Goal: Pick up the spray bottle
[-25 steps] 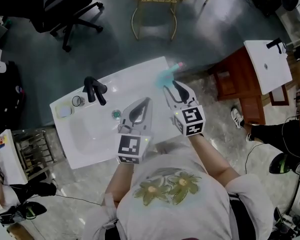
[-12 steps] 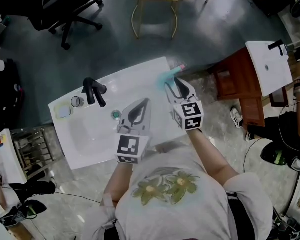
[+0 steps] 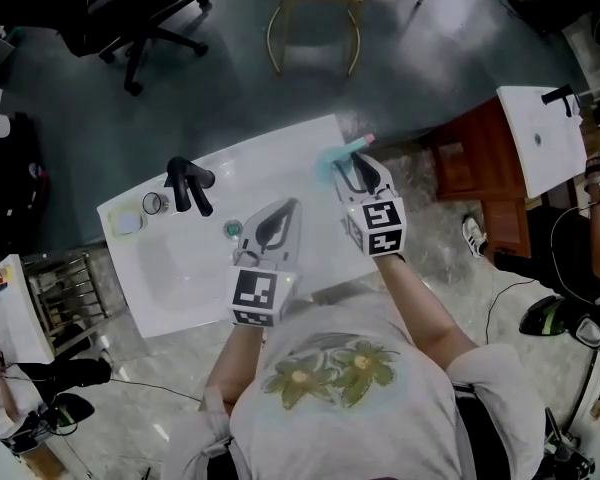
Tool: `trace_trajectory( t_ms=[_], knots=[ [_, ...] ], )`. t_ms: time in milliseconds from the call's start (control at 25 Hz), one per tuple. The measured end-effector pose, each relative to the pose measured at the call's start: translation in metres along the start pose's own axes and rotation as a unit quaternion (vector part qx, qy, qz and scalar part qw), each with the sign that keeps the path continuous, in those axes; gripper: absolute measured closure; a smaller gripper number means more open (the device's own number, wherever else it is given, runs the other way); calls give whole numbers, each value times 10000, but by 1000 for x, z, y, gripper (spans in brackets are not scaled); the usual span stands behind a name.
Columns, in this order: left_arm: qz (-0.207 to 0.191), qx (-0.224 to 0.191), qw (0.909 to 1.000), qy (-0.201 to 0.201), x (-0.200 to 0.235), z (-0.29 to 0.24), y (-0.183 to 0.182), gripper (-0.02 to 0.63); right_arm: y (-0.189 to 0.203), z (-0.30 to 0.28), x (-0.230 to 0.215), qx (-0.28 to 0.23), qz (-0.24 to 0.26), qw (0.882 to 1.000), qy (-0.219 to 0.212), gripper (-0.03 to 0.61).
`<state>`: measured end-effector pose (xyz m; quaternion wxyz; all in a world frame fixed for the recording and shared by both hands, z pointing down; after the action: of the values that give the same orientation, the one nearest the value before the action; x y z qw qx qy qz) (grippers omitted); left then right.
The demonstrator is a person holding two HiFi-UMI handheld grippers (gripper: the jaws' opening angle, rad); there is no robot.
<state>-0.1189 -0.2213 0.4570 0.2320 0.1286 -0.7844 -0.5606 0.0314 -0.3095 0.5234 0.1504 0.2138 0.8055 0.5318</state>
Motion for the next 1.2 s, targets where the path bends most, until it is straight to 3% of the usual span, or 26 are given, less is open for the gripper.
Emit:
trace_trajectory(
  t_ms=[720, 1200],
  knots=[
    [26, -63, 10000, 32, -3, 13, 6, 604, -5, 11, 4, 156, 342, 9992, -114, 445],
    [-40, -268, 9996, -37, -24, 40, -7, 604, -34, 47, 10, -213, 428, 9987, -166, 445]
  ],
)
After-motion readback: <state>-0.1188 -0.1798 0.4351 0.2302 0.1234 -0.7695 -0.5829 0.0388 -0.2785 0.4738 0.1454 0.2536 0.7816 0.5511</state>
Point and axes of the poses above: the fingertips, and each gripper's own axes: z backward along the fingers, x to its left, y out of its underside, the point moved 6 cm from there along z, backward along the fingers, and after that the axes turned 4 degrees about -x, right-handed, at the moved point
